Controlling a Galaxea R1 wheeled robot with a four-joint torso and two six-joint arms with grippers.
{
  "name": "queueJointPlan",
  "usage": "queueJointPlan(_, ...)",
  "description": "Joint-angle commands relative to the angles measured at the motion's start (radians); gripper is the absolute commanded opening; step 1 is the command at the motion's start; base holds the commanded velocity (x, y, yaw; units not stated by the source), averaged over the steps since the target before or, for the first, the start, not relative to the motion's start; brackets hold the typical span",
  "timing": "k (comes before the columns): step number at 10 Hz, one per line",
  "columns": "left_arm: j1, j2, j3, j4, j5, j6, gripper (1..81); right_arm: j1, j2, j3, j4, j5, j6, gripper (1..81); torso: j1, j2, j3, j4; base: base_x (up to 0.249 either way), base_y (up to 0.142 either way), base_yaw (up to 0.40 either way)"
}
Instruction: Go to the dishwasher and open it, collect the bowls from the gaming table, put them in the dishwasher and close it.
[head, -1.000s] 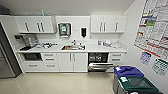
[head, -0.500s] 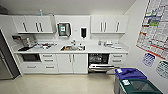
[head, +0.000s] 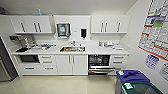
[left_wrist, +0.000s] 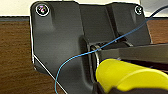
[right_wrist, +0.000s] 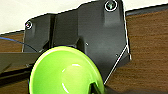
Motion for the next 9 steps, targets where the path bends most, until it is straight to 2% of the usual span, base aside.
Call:
queueJointPlan(1,-0.047,-0.002,0.002,-0.001,0.060,0.008,1.0,0.052,-0.016,0.002,-0.005,-0.059,-0.004,1.0,0.000,0.000,0.000,0.000,0.133,0.000,0.000)
queueJointPlan(9,-0.044,0.000,0.000,0.002,0.060,0.008,1.0,0.054,-0.010,0.002,-0.006,-0.059,-0.004,1.0,-0.002,0.000,0.000,0.000,0.133,0.000,0.000)
